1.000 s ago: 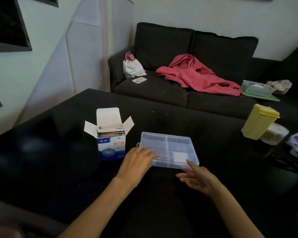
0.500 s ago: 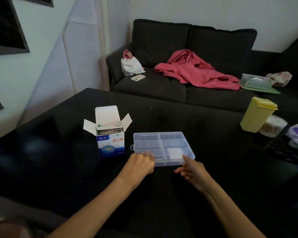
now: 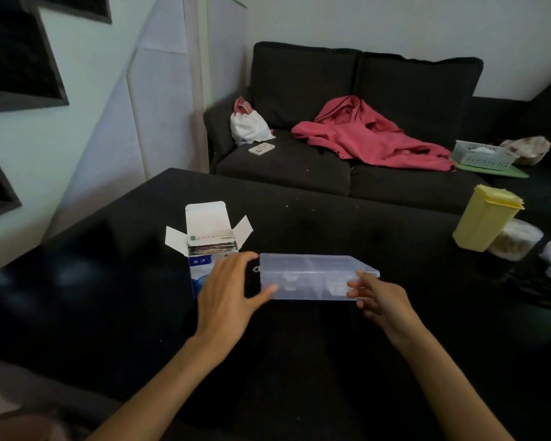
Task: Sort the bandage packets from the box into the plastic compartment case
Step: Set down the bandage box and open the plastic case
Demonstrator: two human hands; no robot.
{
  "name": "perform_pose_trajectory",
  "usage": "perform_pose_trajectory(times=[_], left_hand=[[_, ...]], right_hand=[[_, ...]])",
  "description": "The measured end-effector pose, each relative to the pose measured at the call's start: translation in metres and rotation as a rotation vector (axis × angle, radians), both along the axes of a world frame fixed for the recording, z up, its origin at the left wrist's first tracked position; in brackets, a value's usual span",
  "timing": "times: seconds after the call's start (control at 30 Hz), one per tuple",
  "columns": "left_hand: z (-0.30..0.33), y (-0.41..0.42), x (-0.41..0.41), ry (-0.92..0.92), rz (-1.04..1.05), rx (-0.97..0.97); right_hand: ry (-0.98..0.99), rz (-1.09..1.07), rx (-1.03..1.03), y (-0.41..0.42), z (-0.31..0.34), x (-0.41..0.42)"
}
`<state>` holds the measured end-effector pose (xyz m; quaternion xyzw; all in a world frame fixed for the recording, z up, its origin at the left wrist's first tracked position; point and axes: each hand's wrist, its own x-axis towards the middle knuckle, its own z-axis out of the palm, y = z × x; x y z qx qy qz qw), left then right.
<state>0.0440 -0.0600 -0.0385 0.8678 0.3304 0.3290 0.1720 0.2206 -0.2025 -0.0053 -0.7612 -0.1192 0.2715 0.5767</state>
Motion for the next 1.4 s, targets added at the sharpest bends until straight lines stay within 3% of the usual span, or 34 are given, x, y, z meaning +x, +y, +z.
perform_pose_trajectory(times=[0.07,0.2,0.37,0.43,0.53,0.6,0.73,0.83,0.97,1.07,1.13,1.2,1.23,1.33,1.4], left_hand=[[-0.003,0.005,-0.002,-0.030,0.072,-0.188],[-0.006,0.005,-0.001,0.080,0.021,-0.460],[-0.006,0.000,-0.004,0.268,-0.154,-0.378],[-0.003,-0.001,-0.005,0.318,-0.171,-0.345],[0.001,-0.002,-0.006,0.385,-0.107,-0.214],[0.004,0.000,-0.007,0.400,-0.078,-0.219],[0.003,0.006,-0.008,0.372,-0.050,-0.362],[0.006,0.007,-0.009,0.378,-0.063,-0.465],[0.018,0.006,-0.021,0.445,-0.038,-0.358],[0.036,0.012,-0.039,0.275,0.172,-0.099],[0.050,0.019,-0.052,-0.006,0.355,0.001],[0.050,0.032,-0.059,-0.211,0.422,0.016],[0.047,0.038,-0.062,-0.208,0.417,0.012],[0.022,0.056,-0.065,-0.021,0.347,-0.103],[0.006,0.065,-0.062,-0.188,0.293,-0.257]], right_hand=[[0.010,-0.042,0.090,0.004,0.003,-0.004],[-0.072,-0.087,0.208,0.012,0.012,-0.014],[-0.210,-0.012,0.333,0.026,0.017,-0.008],[-0.348,0.071,0.160,0.036,0.004,0.008],[-0.629,0.196,-0.392,0.040,-0.034,0.024],[-0.683,0.175,-0.445,0.036,-0.046,0.021],[-0.468,-0.004,-0.474,0.028,-0.043,0.022],[-0.260,0.079,-0.359,0.027,-0.041,0.019],[-0.270,0.207,-0.237,0.033,-0.037,0.011],[-0.567,0.119,-0.454,0.046,-0.019,0.003],[-0.734,0.113,-0.224,0.058,0.004,-0.013],[-0.858,0.268,0.022,0.076,0.032,-0.036],[-0.919,0.392,0.058,0.089,0.045,-0.048],[-1.057,0.756,-0.055,0.137,0.066,-0.075],[-1.103,0.934,-0.248,0.165,0.068,-0.081]])
